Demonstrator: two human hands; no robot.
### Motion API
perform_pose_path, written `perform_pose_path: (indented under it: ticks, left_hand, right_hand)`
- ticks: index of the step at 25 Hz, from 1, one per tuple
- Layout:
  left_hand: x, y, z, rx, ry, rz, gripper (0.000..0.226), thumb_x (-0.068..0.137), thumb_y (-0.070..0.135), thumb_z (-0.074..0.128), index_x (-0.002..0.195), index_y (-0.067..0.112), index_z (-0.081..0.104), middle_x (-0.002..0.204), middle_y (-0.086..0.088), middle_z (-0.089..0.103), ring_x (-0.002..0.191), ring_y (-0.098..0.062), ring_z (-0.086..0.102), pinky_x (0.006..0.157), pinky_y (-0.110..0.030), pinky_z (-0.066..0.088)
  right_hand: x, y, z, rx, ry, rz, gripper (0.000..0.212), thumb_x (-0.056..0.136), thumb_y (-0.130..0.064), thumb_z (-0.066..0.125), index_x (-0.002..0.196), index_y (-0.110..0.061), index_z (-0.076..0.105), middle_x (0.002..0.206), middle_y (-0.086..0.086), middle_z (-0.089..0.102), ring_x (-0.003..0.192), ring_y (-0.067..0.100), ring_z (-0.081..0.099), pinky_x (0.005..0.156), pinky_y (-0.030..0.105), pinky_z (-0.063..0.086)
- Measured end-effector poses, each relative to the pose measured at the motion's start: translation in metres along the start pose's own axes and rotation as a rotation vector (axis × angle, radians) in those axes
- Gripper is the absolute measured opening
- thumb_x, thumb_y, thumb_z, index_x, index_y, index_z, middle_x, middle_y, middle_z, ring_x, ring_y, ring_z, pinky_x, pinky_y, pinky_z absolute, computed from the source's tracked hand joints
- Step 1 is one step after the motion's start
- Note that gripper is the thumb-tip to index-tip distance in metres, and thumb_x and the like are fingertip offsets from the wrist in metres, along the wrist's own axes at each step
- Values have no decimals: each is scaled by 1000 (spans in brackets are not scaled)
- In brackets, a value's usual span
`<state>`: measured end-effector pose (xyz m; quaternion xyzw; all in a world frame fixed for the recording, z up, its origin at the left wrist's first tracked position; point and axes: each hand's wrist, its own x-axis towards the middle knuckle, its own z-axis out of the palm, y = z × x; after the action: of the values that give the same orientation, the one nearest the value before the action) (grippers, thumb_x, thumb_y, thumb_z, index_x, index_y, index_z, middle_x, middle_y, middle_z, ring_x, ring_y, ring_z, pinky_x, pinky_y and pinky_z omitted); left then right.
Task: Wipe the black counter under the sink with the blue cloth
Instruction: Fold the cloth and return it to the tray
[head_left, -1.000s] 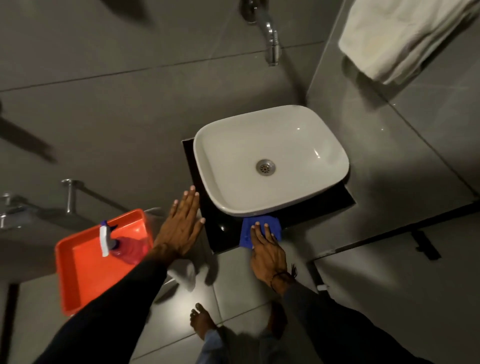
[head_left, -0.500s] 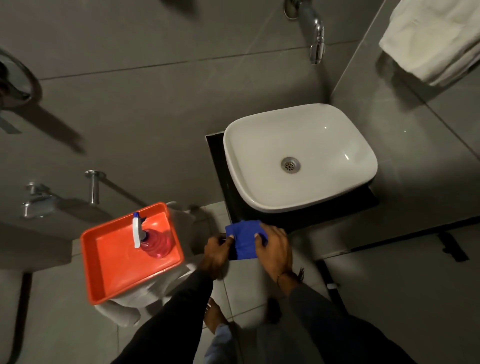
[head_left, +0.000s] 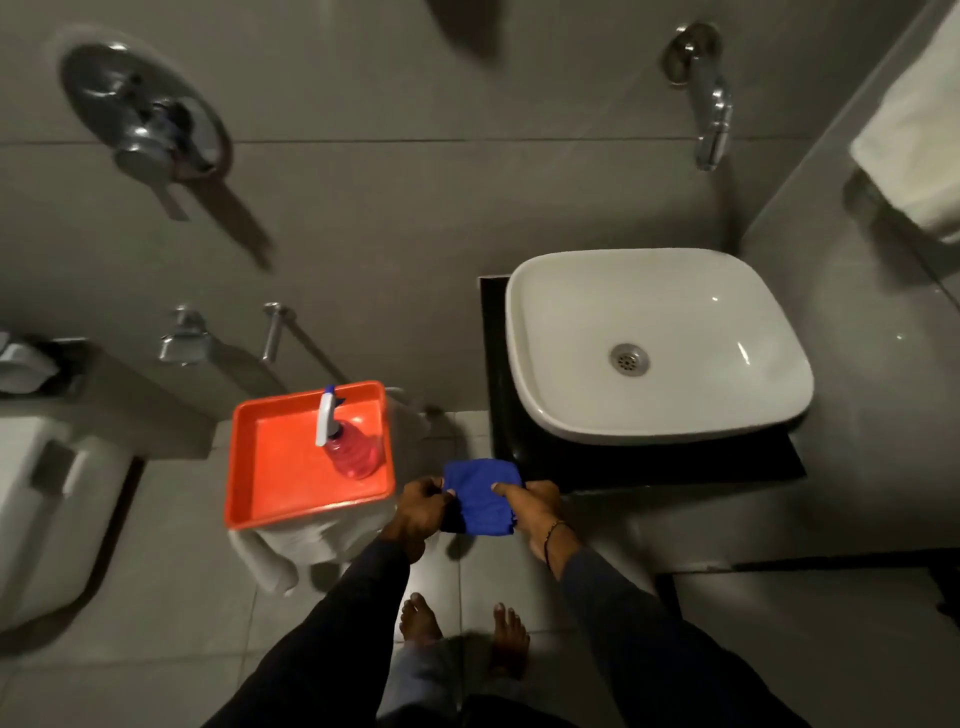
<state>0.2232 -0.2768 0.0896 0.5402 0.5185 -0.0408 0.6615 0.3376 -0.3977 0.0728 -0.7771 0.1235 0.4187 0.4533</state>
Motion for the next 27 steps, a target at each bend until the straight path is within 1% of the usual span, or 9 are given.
perform_pose_path:
  ticks: [3,6,10,13,15,19,21,24,27]
  left_hand:
    - [-24,-8,-47,-50,78,-22,13,97,-2,53,90,5,62,80,-11,61,64,-18,61,62,-30,54]
    - [-40,-19,-103,-39,200,-87,18,94,1,59,80,12,59,80,-9,59,68,-17,54,62,-28,45]
    - [-39,-30,-175,64,269,-122,19,90,0,62,74,11,61,81,-10,60,69,-18,52,59,-26,40]
    - [-11,-26,-239,158,338,-125,5,86,4,70,82,5,72,85,-11,65,76,-21,57,68,-31,50]
    - [16,-18,-274,259,344,-101,9,84,8,73,91,2,77,90,-12,71,81,-21,62,81,-37,57]
    - [100,13,-329,578,208,16,24,85,16,74,107,5,77,110,-16,77,105,-30,72,98,-39,56]
    - [138,23,-339,763,117,121,24,88,18,71,107,4,77,111,-17,78,109,-30,71,96,-34,53]
    - [187,22,-342,935,-30,252,22,90,12,66,104,-3,76,108,-23,76,105,-34,71,90,-38,53]
    - [205,17,-346,1092,-143,272,27,91,7,60,112,-5,71,117,-24,72,110,-39,67,94,-40,51]
  right_hand:
    - [-18,-4,36,-33,-182,28,18,82,-12,81,95,-2,73,103,15,78,87,27,76,85,41,64]
    - [-37,-7,86,-174,-270,9,19,79,-14,84,90,-5,71,92,11,72,87,25,69,87,42,61]
    - [-56,-6,155,-320,-342,-25,20,79,-20,84,82,-11,66,85,9,66,75,23,61,59,28,45]
    - [-63,-3,218,-248,-377,67,15,82,-20,81,88,-14,69,93,11,75,66,19,65,47,21,37]
    - [-66,-6,252,-195,-350,124,16,83,-22,81,87,-15,67,90,8,74,64,16,64,42,20,37]
    - [-46,-21,329,-14,-193,230,13,87,-16,78,86,-12,65,75,5,64,58,17,58,36,21,37]
    - [-31,-25,356,91,-143,245,8,91,-11,74,96,-10,68,86,7,67,67,22,62,41,22,42]
    - [-9,-23,387,210,-81,317,6,97,-9,64,102,-12,67,95,7,65,62,16,59,44,23,44]
    - [-2,-20,399,213,-149,379,30,103,-10,54,131,-3,59,108,11,60,76,24,67,54,31,48]
